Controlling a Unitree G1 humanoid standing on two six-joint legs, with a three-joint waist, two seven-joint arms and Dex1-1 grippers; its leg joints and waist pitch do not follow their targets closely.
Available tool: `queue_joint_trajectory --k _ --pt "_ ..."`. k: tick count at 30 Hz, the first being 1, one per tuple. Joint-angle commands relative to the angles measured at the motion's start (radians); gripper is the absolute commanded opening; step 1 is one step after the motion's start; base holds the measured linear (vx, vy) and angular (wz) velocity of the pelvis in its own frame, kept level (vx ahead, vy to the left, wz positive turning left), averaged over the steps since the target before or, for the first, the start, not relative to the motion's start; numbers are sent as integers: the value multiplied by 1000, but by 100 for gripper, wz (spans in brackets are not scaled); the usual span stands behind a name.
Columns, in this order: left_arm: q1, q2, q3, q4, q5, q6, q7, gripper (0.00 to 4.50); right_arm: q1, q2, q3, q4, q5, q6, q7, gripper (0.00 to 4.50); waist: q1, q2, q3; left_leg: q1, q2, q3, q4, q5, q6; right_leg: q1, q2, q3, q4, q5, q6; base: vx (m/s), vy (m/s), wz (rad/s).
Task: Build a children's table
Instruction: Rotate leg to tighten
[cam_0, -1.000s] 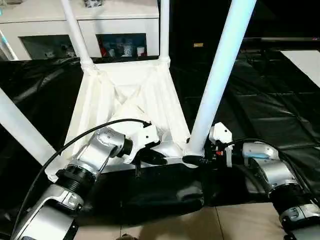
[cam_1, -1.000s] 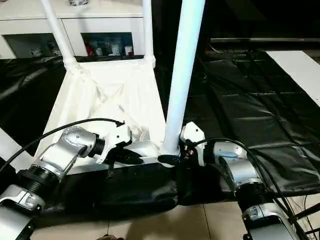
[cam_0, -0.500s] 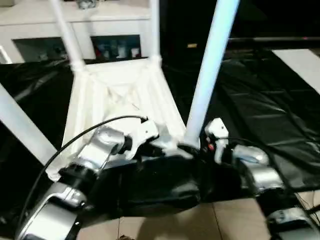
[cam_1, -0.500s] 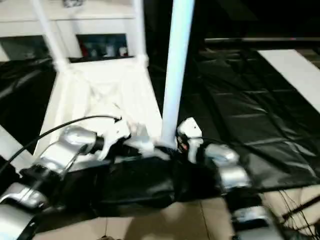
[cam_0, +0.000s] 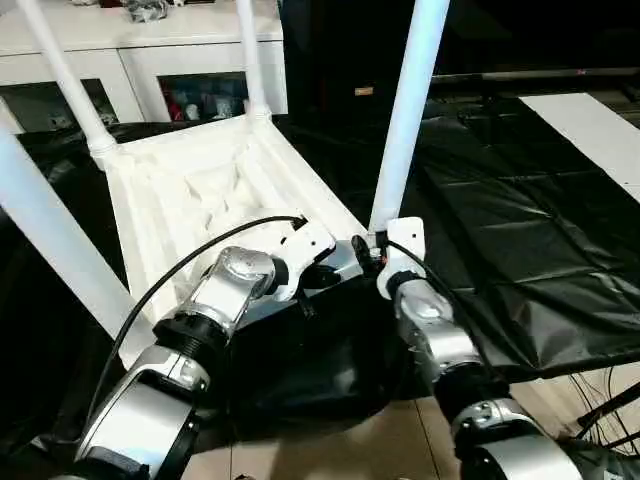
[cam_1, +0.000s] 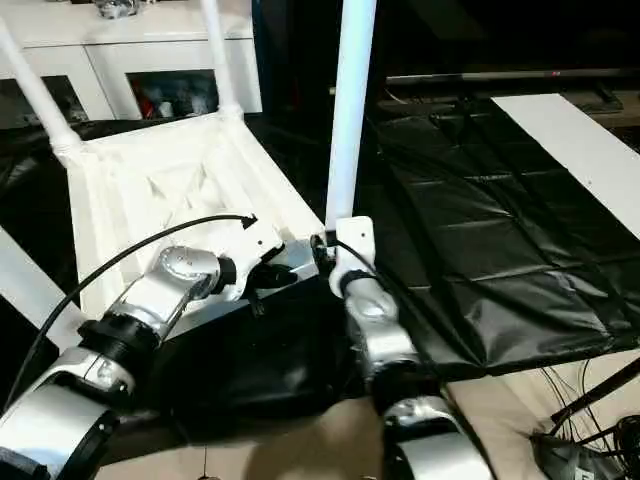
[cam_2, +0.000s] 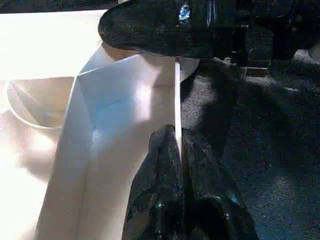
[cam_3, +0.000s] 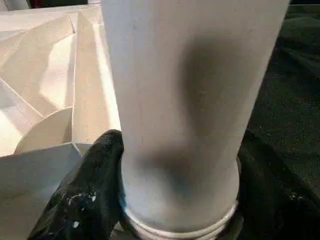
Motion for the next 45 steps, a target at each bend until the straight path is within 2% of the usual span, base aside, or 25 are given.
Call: queue_joint_trajectory --k 1,2,3,6,8,9,10,13,15,18,19,22,24,25,26,28,30,34,37,42,43,45 --pt "10 -12 -18 25 10 -2 -3 0 -6 48 -7 4 54 -7 56 272 5 -3 -60 18 31 -21 -80 -331 8 39 -53 39 -80 -257 -196 0 0 0" --pt "11 -11 -18 25 10 -3 -4 0 -4 53 -9 2 64 -12 69 328 5 -2 -60 18 32 -21 -80 -331 10 40 -53 39 -80 -254 -197 0 0 0" --pt "16 -6 -21 21 9 -9 -10 0 1 64 -19 -15 88 -31 87 342 5 -2 -60 17 32 -21 -80 -330 10 40 -52 39 -80 -253 -198 0 0 0" --pt "21 -1 -22 15 8 -16 -17 0 3 60 -16 -35 91 -42 96 348 5 -4 -60 18 33 -21 -81 -335 14 39 -53 39 -81 -259 -197 0 0 0" --pt "28 6 -19 4 6 -22 -29 0 1 52 -32 -54 109 -28 117 378 6 -6 -61 16 32 -20 -80 -318 17 42 -54 39 -79 -244 -204 0 0 0" --pt "32 11 -19 -5 6 -28 -36 0 1 47 -48 -66 131 -15 140 378 6 -9 -61 16 33 -19 -80 -315 21 43 -54 40 -79 -241 -204 0 0 0" --pt "39 25 -16 -22 2 -34 -51 0 19 -5 -24 -117 126 2 243 378 10 -8 -63 16 34 -20 -78 -301 30 45 -54 40 -76 -222 -206 0 0 0" --pt "43 32 -16 -33 0 -36 -60 0 36 -44 0 -154 122 14 324 378 15 -8 -64 14 34 -17 -74 -253 50 48 -52 39 -69 -156 -220 0 0 0" --pt "55 51 -23 -57 -4 -40 -96 0 68 -131 50 -214 113 26 467 378 21 -10 -67 11 33 -16 -68 -200 77 53 -52 38 -64 -93 -231 0 0 0" --pt "72 72 -36 -90 -14 -47 -157 0 82 -239 111 -215 54 -8 584 378 27 -11 -67 12 34 -14 -65 -186 84 53 -53 37 -63 -92 -240 0 0 0" --pt "78 78 -40 -101 -18 -49 -179 0 85 -268 124 -211 36 -23 614 378 28 -5 -66 13 33 -14 -65 -202 78 51 -52 36 -67 -113 -243 0 0 0" --pt "117 113 -66 -174 -50 -52 -297 0 106 -356 138 -240 83 5 837 378 34 -5 -65 15 36 -14 -66 -244 70 53 -51 37 -69 -153 -246 0 0 0" --pt "140 134 -78 -223 -76 -45 -368 0 118 -397 148 -266 120 33 954 378 39 -4 -64 16 39 -13 -67 -247 72 50 -50 37 -68 -147 -251 0 0 0" --pt "147 142 -81 -241 -86 -37 -391 0 122 -412 151 -276 139 52 997 378 44 -4 -67 18 43 -15 -67 -241 80 56 -48 35 -63 -123 -257 0 0 0" --pt "152 146 -82 -252 -92 -31 -404 0 124 -421 153 -282 151 65 1022 378 45 -4 -66 14 43 -13 -66 -224 85 51 -47 35 -59 -101 -268 0 0 0" --pt "161 159 -88 -274 -100 -24 -437 0 120 -454 171 -267 151 46 1081 378 53 -4 -66 20 45 -12 -65 -231 86 47 -49 35 -61 -109 -273 0 0 0" --pt "165 166 -90 -279 -97 -26 -444 0 118 -470 184 -255 143 30 1114 378 61 -4 -64 22 44 -10 -66 -242 77 44 -50 37 -65 -140 -267 0 0 0" --pt "164 172 -88 -272 -90 -32 -438 0 117 -492 200 -248 136 26 1186 378 62 -5 -64 21 43 -13 -68 -255 59 47 -51 37 -66 -167 -254 0 0 0" --pt "165 178 -86 -283 -92 -21 -439 0 111 -500 203 -240 130 16 1210 378 62 -9 -65 18 41 -13 -66 -244 65 49 -52 36 -65 -161 -252 0 0 0" --pt "164 178 -86 -288 -92 -15 -437 0 81 -474 179 -205 144 6 1174 378 60 -7 -66 17 41 -14 -65 -234 65 48 -51 35 -65 -166 -255 0 0 0" --pt "164 178 -86 -288 -92 -15 -437 0 80 -474 178 -204 144 6 1174 352 60 -7 -66 16 40 -14 -65 -233 65 48 -51 35 -64 -165 -254 0 0 0" --pt "167 179 -87 -292 -93 -12 -438 0 75 -463 166 -200 155 6 1174 343 60 -6 -67 18 41 -15 -65 -233 64 48 -51 35 -63 -162 -254 0 0 0"
